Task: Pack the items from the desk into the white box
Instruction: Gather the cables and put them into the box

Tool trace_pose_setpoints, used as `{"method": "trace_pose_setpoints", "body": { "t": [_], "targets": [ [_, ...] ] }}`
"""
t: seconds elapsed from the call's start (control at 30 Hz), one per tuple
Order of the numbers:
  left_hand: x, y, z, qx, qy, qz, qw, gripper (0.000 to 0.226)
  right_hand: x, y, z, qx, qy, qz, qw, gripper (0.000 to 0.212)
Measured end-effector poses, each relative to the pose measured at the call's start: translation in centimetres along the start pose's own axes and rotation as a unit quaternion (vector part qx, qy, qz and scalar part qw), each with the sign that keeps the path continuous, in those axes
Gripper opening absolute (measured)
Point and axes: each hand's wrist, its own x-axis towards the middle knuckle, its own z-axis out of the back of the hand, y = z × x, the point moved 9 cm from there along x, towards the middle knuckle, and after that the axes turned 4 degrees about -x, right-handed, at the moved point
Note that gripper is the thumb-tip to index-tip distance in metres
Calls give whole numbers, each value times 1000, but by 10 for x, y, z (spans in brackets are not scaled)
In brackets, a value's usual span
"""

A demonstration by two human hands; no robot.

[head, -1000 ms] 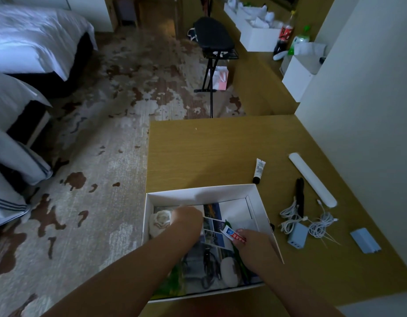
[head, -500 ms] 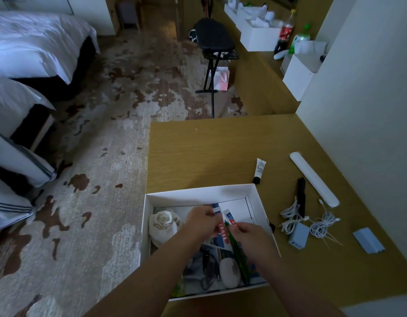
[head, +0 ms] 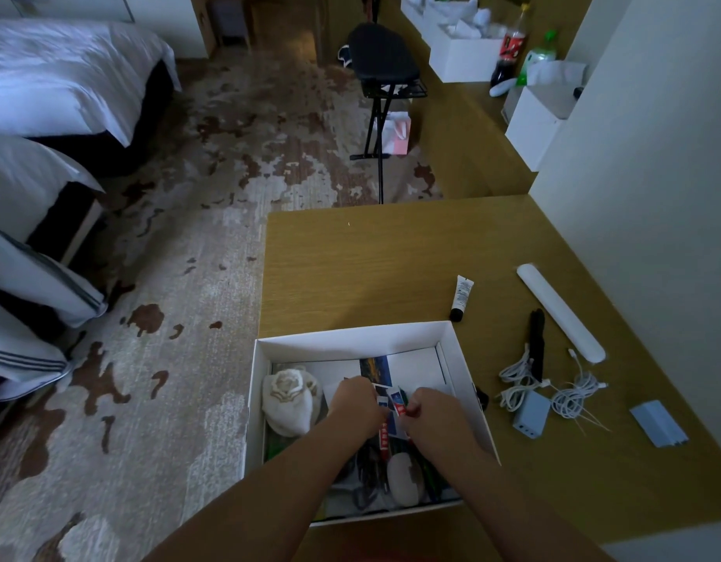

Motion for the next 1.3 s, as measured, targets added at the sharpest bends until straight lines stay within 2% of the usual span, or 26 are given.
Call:
{"method": "trace_pose_setpoints", "body": {
  "t": [0.07, 0.2, 0.33, 0.67, 0.8, 0.9, 1.07, 1.13, 1.3],
  "targets": [
    [1, -1, -1, -15, -4, -1, 1000, 24, 4, 3, -3, -29, 5, -4, 1000, 14],
    [-1, -5, -5, -12, -3, -18, 1000, 24, 7, 5, -12, -73, 10, -1, 997, 28],
    [-2, -8, -9, 27, 15, -29, 999, 24, 8, 0, -24, -113, 20, -13, 993, 21],
    [-4, -22, -11, 62, 20, -81, 995, 26, 8, -2, -24, -110, 18, -10, 994, 19],
    [-1, -24, -6, 27, 6, -77, 997, 22, -4, 8, 7, -43, -19, 21, 999, 20],
    [-1, -36, 13, -34, -34, -85, 995, 24, -19, 4, 58, 55, -121, 31, 991, 14],
    [0, -85, 45, -113, -46, -115, 986, 28, -32, -57, 130, 174, -256, -47, 950, 8],
    [1, -107, 50, -128, -38, -137, 982, 26, -33, -93, 140, 188, -287, -102, 934, 13],
    [2, -164, 43, -105, -28, -202, 973, 23, -27, -172, 112, 185, -227, -187, 938, 17]
  ]
}}
